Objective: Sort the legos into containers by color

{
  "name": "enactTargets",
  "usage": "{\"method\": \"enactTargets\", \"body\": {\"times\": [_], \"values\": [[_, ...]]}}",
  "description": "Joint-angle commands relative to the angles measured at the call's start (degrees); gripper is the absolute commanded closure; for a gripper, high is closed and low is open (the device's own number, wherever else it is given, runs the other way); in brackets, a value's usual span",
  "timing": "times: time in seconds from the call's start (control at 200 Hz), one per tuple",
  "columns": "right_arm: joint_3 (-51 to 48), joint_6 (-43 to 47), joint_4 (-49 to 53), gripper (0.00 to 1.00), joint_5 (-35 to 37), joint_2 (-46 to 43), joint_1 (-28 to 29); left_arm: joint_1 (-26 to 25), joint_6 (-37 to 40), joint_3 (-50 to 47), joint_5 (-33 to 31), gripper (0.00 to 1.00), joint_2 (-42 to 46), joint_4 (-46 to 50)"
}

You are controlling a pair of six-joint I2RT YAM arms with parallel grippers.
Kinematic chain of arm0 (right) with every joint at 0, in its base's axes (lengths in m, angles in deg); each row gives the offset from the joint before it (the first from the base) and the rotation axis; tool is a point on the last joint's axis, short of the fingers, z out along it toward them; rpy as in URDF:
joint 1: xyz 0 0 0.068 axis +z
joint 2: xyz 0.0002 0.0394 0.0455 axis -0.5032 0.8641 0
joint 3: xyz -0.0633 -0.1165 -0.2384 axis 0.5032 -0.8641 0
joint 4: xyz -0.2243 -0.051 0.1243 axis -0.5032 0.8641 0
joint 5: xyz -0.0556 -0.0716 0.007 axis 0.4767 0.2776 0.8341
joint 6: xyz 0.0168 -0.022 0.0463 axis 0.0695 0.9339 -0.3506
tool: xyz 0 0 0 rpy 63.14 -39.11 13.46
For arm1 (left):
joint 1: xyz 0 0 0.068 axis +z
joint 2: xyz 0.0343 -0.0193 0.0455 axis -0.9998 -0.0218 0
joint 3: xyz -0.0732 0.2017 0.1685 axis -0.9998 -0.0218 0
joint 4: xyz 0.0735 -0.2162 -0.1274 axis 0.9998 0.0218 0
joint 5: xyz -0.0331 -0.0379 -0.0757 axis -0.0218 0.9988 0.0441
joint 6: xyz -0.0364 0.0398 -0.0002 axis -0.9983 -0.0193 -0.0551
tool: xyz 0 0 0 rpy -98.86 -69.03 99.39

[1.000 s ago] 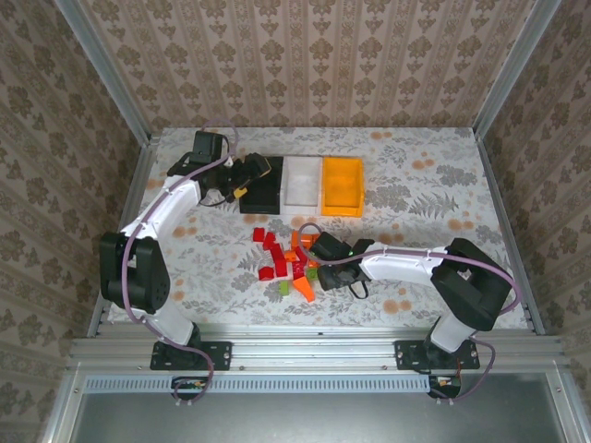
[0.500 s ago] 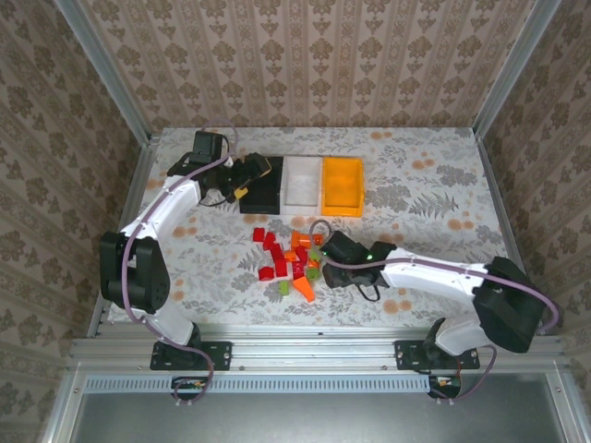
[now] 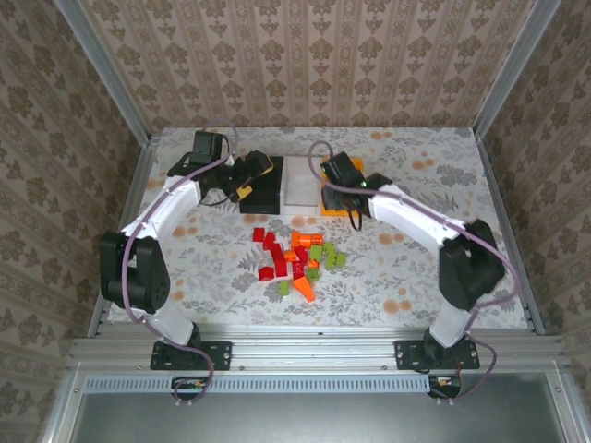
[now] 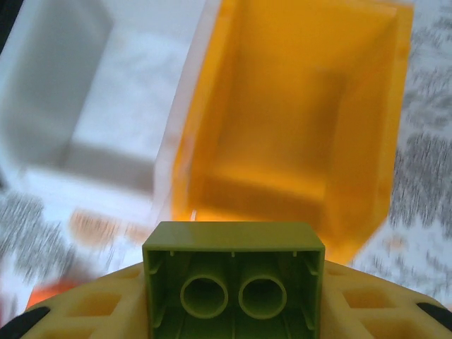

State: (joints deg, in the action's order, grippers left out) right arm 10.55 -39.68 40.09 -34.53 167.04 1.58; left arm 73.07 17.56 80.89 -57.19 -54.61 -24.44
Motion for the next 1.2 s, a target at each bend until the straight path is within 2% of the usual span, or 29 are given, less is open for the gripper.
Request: {"method": "enactTargets", "body": {"times": [0.0, 0.14, 0.315, 0.395, 0.6, 0.75, 0.84, 0.96, 1.1, 1.195], "values": [[9.9, 3.4, 4.1, 0.56, 0.3, 9.8, -3.0, 0.3, -0.2, -0.4, 0.1, 0.05, 2.5, -0.2], [16.0, 5.3, 4.3, 0.56, -0.3, 16.8, -5.2, 0.1, 2.3, 0.5, -3.0, 0.05, 3.4, 1.8], [17.3, 4.4, 2.9, 0.55, -4.2, 18.2, -7.3, 0.0, 3.2, 0.9, -4.1, 0.05, 4.1, 2.6], [18.7, 4.9, 4.2, 0.51, -5.1, 19.3, -7.3, 0.0, 3.3, 0.8, -4.2, 0.05, 4.2, 2.7], [19.2, 5.1, 4.6, 0.37, -5.8, 18.2, -7.3, 0.2, 3.8, 1.1, -4.8, 0.04, 4.3, 3.1], [18.0, 5.0, 4.6, 0.36, -4.9, 14.3, -6.8, 0.5, 4.1, 1.1, -5.4, 0.04, 4.4, 3.3], [13.0, 4.5, 2.1, 0.37, -4.3, 8.6, -4.2, 1.1, 4.0, 0.9, -5.8, 0.04, 4.3, 3.4], [4.3, 1.6, -2.8, 0.38, -3.3, 2.4, 3.3, 2.4, 3.8, 0.8, -7.0, 0.04, 4.0, 3.9], [0.3, -2.8, -6.2, 0.44, -3.0, 3.8, 10.3, 5.4, 3.2, 0.3, -7.5, 0.04, 3.2, 3.9], [3.2, -4.2, -5.7, 0.45, -5.1, 8.4, 14.0, 7.9, 3.0, 0.3, -7.7, 0.04, 2.5, 4.0]]}}
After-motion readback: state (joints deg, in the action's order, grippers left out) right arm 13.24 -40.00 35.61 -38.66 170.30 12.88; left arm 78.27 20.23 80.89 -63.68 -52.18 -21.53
